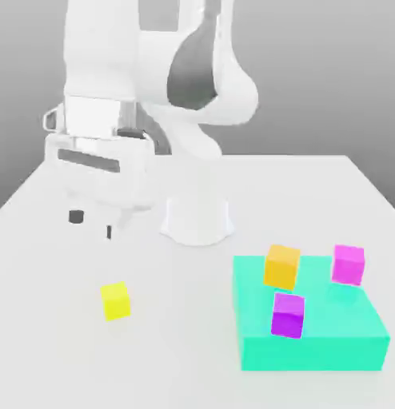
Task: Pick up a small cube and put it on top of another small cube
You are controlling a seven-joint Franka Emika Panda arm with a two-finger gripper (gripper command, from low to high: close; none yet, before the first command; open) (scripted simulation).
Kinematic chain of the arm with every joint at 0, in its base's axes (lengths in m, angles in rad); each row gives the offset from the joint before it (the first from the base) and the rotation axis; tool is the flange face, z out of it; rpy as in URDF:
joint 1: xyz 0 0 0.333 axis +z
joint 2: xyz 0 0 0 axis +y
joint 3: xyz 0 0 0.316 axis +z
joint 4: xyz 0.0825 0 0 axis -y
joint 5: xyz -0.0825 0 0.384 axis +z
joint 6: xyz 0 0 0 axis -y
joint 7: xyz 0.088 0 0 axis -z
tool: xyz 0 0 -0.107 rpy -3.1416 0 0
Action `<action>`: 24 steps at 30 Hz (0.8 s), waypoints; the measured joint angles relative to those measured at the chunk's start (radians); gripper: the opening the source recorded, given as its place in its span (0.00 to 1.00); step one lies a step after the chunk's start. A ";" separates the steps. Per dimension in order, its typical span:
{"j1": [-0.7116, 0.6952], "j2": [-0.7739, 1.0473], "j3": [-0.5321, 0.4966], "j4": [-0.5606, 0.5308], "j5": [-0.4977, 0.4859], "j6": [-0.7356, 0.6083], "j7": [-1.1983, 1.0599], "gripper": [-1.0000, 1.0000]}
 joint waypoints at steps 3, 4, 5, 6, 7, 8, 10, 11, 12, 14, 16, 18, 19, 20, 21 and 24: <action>-0.056 0.156 -0.026 -0.098 0.005 0.120 0.111 0.50; -0.073 0.207 -0.032 -0.107 0.015 0.159 0.121 0.50; -0.080 0.250 -0.030 -0.108 0.026 0.194 0.122 0.50; -0.080 0.290 -0.022 -0.105 0.036 0.226 0.118 0.50; -0.088 0.328 -0.012 -0.100 0.045 0.256 0.114 0.50; -0.093 0.365 -0.003 -0.094 0.054 0.287 0.109 0.50; -0.108 0.439 0.013 -0.082 0.058 0.346 0.107 0.50; -0.116 0.474 0.020 -0.075 0.058 0.375 0.107 0.00; -0.116 0.474 0.020 -0.075 0.058 0.375 0.107 0.00; -0.116 0.474 0.020 -0.075 0.057 0.376 0.107 0.00; -0.116 0.475 0.020 -0.075 0.056 0.377 0.109 0.00; -0.120 0.483 0.024 -0.074 0.055 0.384 0.109 0.00; -0.117 0.461 0.021 -0.078 0.053 0.365 0.110 0.00; -0.114 0.431 0.017 -0.083 0.050 0.341 0.113 0.00; -0.110 0.399 0.012 -0.089 0.045 0.315 0.117 0.00; -0.110 0.293 0.005 -0.109 0.024 0.229 0.132 0.00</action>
